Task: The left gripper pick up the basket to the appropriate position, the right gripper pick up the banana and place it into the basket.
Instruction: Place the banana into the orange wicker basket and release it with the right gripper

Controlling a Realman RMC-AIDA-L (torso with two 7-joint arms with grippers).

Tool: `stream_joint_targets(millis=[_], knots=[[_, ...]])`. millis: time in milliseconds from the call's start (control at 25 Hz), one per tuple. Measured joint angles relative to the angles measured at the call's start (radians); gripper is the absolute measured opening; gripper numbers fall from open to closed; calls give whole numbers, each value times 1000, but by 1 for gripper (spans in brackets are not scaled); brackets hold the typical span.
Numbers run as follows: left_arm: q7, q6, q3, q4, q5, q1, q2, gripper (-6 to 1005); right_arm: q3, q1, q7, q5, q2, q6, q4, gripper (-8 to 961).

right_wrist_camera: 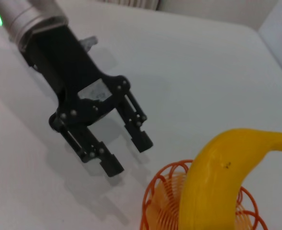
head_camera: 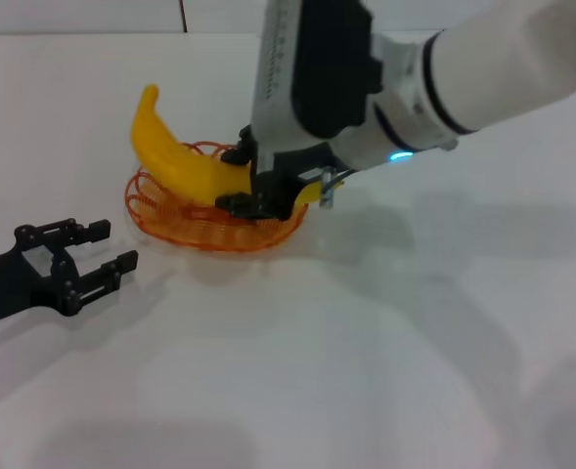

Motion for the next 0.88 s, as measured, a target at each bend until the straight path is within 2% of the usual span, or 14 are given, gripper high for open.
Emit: stream_joint_targets(millis=[320, 720, 880], knots=[[0, 4, 3, 0, 0, -4, 0, 542, -51, 60, 14, 2, 2, 106, 134, 515], [0, 6, 4, 0, 0, -3, 0, 543, -50, 45, 14, 21, 2, 113, 130, 529], [0, 7, 2, 0, 0, 1, 0, 543, 9, -14, -43, 98, -6, 107, 93, 723]])
